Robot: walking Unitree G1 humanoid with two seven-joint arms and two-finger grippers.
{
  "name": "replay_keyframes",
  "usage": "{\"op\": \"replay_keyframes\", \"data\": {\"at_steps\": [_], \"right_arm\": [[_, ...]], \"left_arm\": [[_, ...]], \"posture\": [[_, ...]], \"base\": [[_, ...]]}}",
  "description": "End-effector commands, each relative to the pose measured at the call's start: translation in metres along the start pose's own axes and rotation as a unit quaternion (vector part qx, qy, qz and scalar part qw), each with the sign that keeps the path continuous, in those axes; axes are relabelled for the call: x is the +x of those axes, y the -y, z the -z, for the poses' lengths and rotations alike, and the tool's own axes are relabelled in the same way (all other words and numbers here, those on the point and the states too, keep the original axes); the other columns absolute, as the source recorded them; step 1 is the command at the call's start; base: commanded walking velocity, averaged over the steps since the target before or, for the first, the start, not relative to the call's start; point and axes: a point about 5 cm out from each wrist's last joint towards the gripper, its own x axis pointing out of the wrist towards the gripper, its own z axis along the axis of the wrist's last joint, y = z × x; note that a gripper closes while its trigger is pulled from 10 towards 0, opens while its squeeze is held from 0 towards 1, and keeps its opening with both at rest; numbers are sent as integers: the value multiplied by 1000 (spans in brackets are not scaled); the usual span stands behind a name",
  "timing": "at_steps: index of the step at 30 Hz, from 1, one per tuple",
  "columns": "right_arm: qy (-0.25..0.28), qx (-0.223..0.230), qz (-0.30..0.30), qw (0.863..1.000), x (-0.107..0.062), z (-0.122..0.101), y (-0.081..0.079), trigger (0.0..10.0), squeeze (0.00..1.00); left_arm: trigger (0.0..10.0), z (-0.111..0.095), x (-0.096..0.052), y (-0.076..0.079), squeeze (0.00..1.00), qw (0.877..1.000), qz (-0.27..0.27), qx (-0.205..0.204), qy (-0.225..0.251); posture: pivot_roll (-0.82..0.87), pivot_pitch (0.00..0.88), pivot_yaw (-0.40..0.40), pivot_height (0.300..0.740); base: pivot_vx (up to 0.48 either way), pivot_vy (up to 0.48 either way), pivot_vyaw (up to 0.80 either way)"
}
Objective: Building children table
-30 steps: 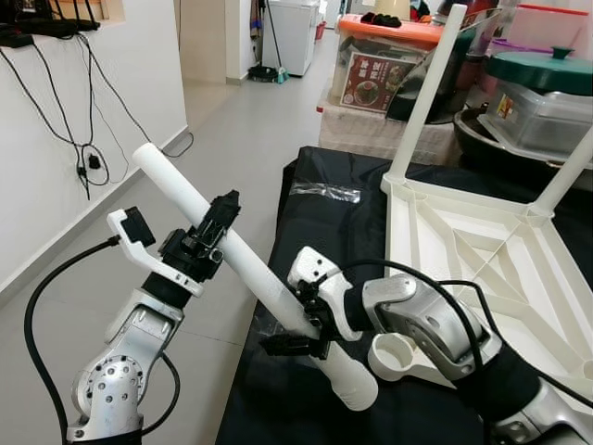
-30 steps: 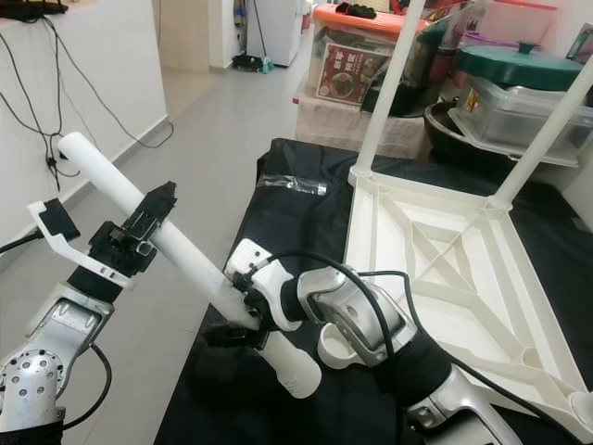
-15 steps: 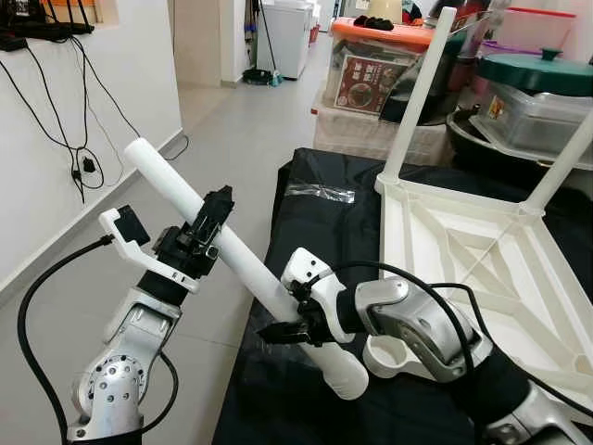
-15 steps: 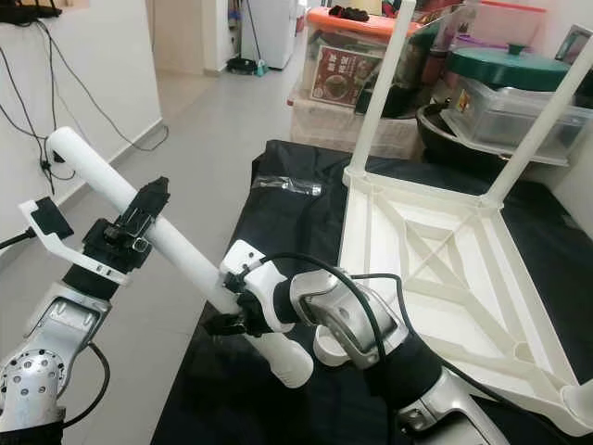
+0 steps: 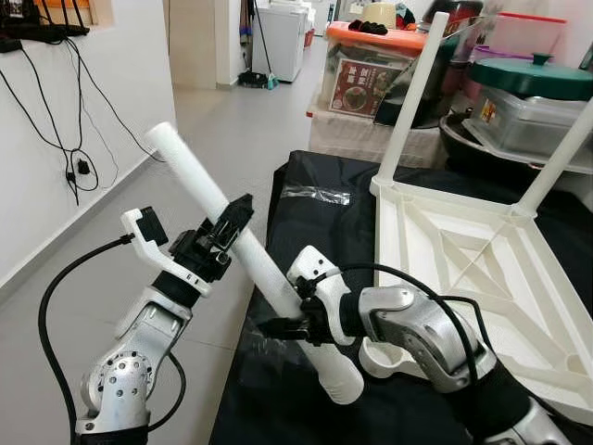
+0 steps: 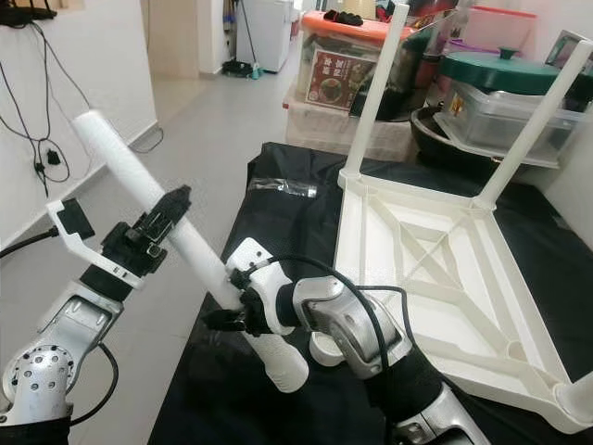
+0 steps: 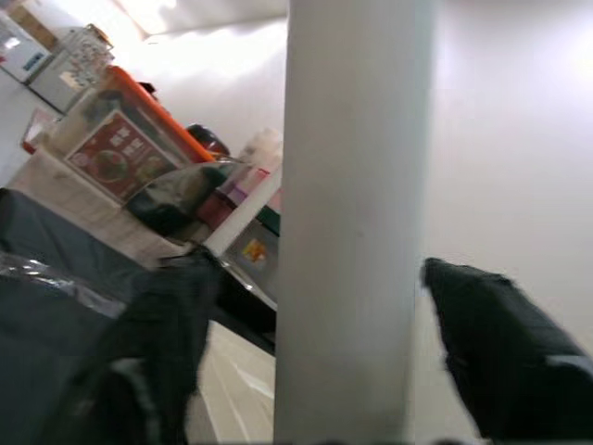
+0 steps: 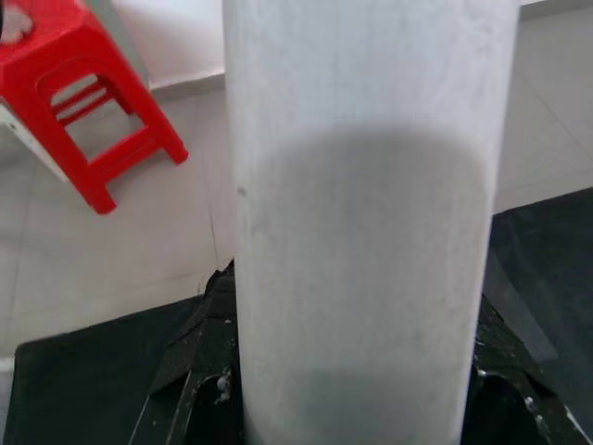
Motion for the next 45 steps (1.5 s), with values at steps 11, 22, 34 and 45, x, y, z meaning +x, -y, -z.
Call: {"op": "replay_keyframes", "data": {"at_steps": [11,22,34,45], "right_arm": [[14,51,58,997,-44,10,24,0,0],[140,94,129,977,-98,-35,59,0,0],[334,214,277,875,-132,-59,109,0,0],[421,270,244,831,-128,-55,108,0,0]], "left_arm": [[10000,-15,-9,21,1000,994,84,-67,14],[10000,-16,-19,5,0,998,27,-63,13],[10000,-2,-31,-2,0,998,-9,-17,-52],[10000,7,-40,-8,0,996,-27,10,-90]], "posture": [[32,0,-103,740],[26,0,-101,740],[47,0,-107,740],[57,0,-104,740]], "base": [[0,0,0],[0,0,0],[0,0,0],[0,0,0]]}}
